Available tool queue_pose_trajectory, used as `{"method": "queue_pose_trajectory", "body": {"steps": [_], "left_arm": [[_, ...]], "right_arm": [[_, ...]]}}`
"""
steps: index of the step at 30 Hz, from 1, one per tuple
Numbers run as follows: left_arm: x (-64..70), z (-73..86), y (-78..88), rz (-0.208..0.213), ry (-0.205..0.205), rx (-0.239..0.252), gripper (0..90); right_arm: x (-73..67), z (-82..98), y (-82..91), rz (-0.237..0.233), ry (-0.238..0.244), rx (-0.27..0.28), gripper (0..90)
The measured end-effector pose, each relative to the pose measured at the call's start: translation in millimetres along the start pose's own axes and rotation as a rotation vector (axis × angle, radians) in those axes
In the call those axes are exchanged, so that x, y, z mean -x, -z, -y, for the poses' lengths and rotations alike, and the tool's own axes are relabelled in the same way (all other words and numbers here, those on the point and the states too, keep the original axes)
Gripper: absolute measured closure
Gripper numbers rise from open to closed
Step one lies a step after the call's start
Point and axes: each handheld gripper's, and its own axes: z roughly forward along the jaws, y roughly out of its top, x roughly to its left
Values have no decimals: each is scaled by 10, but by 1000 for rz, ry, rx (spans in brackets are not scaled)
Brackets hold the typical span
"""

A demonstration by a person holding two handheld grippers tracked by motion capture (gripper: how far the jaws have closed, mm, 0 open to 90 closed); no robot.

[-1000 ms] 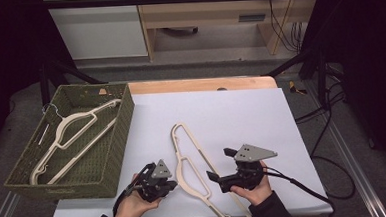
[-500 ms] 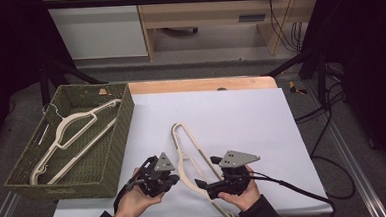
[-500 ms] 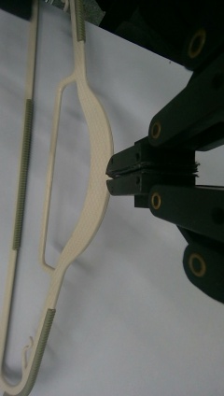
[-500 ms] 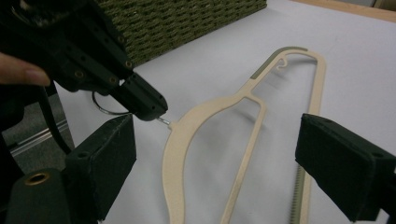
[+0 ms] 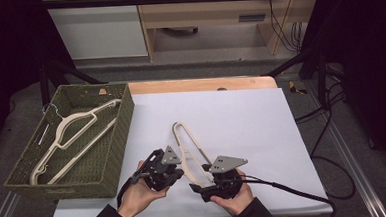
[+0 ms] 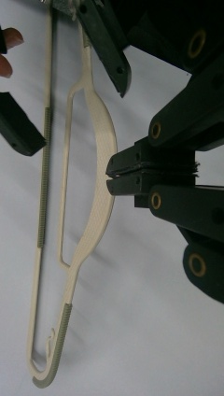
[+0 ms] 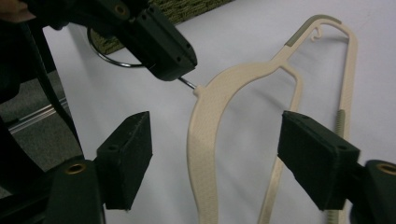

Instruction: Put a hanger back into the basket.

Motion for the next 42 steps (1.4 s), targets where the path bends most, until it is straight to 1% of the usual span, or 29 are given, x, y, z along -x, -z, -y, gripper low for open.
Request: {"method": "queue_pose_trajectory", "body": {"steps": [2,3,4,6,9,11,12,14,17,18,20,21,22,23,24,25,26,27,28,29,30,32,33,34,36,37,38,40,42], "left_arm": [[0,-23,0,1,-4,-9,888],[4,-30,-1,-7,-3,-9,888],[-1,-41,3,-3,-12,-17,888],[-4,-45,4,3,-5,-16,888],[0,-43,0,6,1,-18,888],[-5,-38,1,5,-1,-16,888],[-6,-36,4,8,1,-14,888],[9,-27,-2,-4,-1,-3,887],[8,-22,1,2,1,-3,887],[4,-20,7,9,1,-7,886],[11,-10,6,-6,-4,6,886],[13,-5,7,2,6,18,885],[4,-1,24,2,2,30,882],[-4,3,40,9,-1,53,881],[-17,3,90,19,2,80,840],[-22,4,130,16,12,112,779],[-30,5,182,3,9,142,742],[-40,8,237,-11,10,179,675],[-49,12,283,-16,13,203,609],[-65,21,344,-24,17,236,555],[-84,34,402,-30,22,268,494],[-139,78,522,-29,36,327,367],[-158,96,558,-25,41,338,302],[-182,121,603,-30,47,355,265],[-233,180,680,-59,54,381,204],[-247,200,698,-62,60,391,170],[-266,227,718,-64,60,397,151],[-293,279,734,-62,65,402,114],[-319,330,717,-68,75,401,105]], "right_arm": [[-6,11,-15,3,2,-14,328],[-6,16,-23,2,8,-24,356],[-9,22,-34,1,12,-32,379],[-26,32,-56,7,20,-58,427],[-55,41,-89,12,51,-88,491],[-75,52,-121,14,67,-104,542],[-82,56,-131,25,67,-109,567],[-84,68,-153,33,81,-123,623],[-81,79,-162,17,89,-139,724],[-85,80,-167,26,87,-132,741],[-83,79,-161,31,90,-136,747],[-82,79,-160,29,94,-134,748],[-79,79,-153,24,101,-140,750],[-83,78,-153,29,96,-138,751],[-84,76,-153,32,96,-138,752],[-84,73,-147,33,95,-138,753],[-83,70,-140,35,94,-135,754],[-71,63,-128,29,105,-137,755],[-74,53,-117,40,92,-132,756],[-69,45,-106,43,92,-125,758],[-62,31,-85,48,91,-126,760],[-45,5,-43,60,90,-117,763],[-28,-14,-13,65,93,-115,765],[-20,-25,4,67,93,-112,768],[4,-56,54,85,90,-109,773],[21,-71,82,95,88,-103,776],[34,-80,100,98,91,-101,778],[66,-101,144,109,75,-96,783],[106,-116,196,123,60,-85,789]]}}
